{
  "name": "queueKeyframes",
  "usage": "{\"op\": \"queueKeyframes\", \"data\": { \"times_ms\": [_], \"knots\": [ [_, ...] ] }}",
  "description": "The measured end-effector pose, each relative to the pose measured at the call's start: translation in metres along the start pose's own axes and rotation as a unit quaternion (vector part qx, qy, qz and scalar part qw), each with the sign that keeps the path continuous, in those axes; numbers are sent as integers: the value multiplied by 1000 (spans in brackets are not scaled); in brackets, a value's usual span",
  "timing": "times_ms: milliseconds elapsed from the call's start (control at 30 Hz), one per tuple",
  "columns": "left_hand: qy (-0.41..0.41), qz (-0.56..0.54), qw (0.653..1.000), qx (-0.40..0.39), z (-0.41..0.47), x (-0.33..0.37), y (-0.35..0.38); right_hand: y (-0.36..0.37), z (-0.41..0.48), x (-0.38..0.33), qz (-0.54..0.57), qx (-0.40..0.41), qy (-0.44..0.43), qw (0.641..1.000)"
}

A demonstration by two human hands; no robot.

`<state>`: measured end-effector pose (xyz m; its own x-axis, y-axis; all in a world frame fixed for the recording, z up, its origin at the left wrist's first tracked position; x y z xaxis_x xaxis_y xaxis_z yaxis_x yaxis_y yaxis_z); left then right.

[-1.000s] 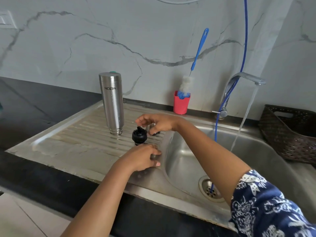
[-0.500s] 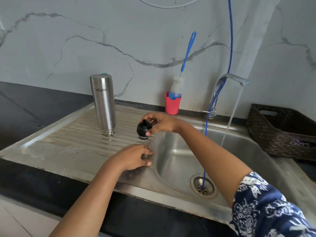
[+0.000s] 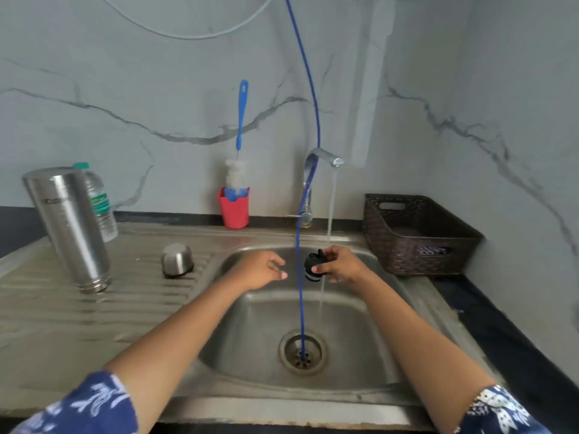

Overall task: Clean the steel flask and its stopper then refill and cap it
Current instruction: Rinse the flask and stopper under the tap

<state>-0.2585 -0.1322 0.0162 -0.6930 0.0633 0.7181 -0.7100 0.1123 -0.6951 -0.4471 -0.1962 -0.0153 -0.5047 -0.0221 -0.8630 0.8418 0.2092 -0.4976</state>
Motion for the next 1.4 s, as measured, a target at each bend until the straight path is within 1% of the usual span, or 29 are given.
{"op": "queueKeyframes", "data": {
  "times_ms": [67, 133, 200, 267, 367, 500, 600, 700, 900, 1033, 1133, 1200, 1333, 1400],
  "knots": [
    [-30, -148, 988, -26, 19, 6, 32, -6, 3, 11, 29, 28, 16, 999],
    [-65, -263, 962, -32, 35, 8, 58, -11, 9, 16, 40, 56, 14, 998],
    [-89, -343, 935, -21, 48, 5, 73, -13, 16, 21, 40, 76, 7, 996],
    [-95, -380, 920, -9, 59, 4, 83, -14, 20, 28, 50, 81, 7, 995],
    [-92, -416, 905, -6, 67, 4, 90, -16, 20, 33, 94, 72, 12, 993],
    [-74, -459, 885, -2, 72, 1, 96, -16, 16, 36, 178, 48, 20, 983],
    [-71, -504, 861, -9, 74, -1, 101, -14, 16, 43, 178, 45, 46, 982],
    [-73, -531, 845, -4, 76, -4, 101, -12, 17, 49, 179, 48, 71, 980],
    [-99, -587, 803, 32, 79, -10, 100, -3, 13, 52, 289, 41, 117, 949],
    [-112, -612, 781, 60, 81, -11, 103, 4, 9, 57, 333, 24, 147, 931],
    [-121, -623, 770, 60, 83, -9, 109, 2, 7, 62, 357, 25, 158, 920],
    [-123, -625, 769, 46, 85, -7, 113, 1, 4, 64, 374, 26, 165, 912],
    [-116, -590, 799, 3, 86, -3, 118, -4, 0, 67, 390, 29, 175, 903],
    [-114, -579, 807, -7, 85, -3, 118, -3, -1, 67, 401, 24, 179, 898]
  ]
}}
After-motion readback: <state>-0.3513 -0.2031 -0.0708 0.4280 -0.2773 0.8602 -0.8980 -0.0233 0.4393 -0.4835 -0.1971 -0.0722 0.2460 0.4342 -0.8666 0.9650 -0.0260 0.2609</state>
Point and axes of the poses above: each hand's wrist, its own z-axis towards the middle knuckle, its own y-axis out of the palm, x = y × z, the point moved 9 cm from there along z, towards the middle knuckle, and after that the axes turned 9 degrees about -z, right-handed, at the moved point
